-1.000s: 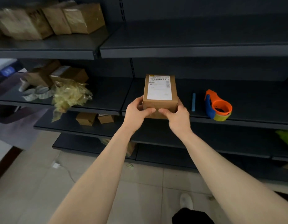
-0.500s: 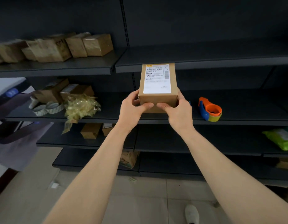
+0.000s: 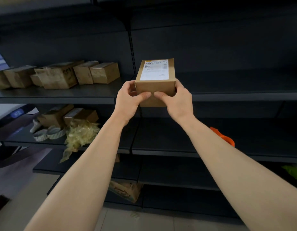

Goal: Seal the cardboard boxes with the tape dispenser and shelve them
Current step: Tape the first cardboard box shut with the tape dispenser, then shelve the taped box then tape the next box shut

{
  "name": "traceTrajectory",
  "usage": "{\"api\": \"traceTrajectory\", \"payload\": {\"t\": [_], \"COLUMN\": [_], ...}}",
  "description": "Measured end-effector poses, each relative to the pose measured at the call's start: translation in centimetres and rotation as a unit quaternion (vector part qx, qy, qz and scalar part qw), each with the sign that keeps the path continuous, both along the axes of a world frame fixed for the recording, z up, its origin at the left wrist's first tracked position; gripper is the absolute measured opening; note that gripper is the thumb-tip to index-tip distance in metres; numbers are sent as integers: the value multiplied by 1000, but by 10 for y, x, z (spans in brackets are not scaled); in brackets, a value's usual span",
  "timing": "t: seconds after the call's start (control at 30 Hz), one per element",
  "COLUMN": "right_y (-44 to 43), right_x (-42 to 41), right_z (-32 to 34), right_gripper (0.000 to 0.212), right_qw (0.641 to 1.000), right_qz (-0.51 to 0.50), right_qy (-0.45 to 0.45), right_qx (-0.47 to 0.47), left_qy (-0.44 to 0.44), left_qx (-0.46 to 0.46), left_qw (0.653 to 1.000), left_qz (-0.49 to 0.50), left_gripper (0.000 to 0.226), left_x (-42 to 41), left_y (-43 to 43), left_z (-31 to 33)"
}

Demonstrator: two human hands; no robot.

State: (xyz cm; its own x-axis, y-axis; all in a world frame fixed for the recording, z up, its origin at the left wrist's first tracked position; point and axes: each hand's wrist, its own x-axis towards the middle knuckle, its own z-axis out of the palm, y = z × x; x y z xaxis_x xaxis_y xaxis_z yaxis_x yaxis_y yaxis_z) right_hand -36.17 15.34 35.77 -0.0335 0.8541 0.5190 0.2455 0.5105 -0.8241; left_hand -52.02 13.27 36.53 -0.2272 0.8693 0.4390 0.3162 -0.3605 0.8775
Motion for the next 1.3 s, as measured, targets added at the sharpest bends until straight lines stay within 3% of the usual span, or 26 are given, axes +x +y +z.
{"api": "traceTrajectory", "payload": {"t": [0.4,0.83,1.0,1.07,1.17,1.3], "right_y": [131,188,180,167,141,98], "right_x": [-27,-47,-47,-44,-35,-24], "right_z": [-2,-4,2,5,9,7], "right_gripper": [59,69,84,86,85,83], "right_qw": [997,989,987,991,996,995], "right_qz": [7,-17,-45,-65,-71,-83], "right_qy": [-61,-100,-106,-83,-34,44], "right_qx": [-54,-106,-112,-86,-49,-33], "left_qy": [-17,9,24,44,70,77], "left_qx": [-40,-85,-96,-63,50,142], "left_qw": [999,995,994,995,992,987], "left_qz": [32,46,42,67,89,-5], "left_gripper": [44,40,64,71,63,49], "left_x": [-24,-43,-48,-50,-44,-20], "left_y": [115,174,173,167,149,119], "left_z": [-4,-11,-5,-1,10,21]}}
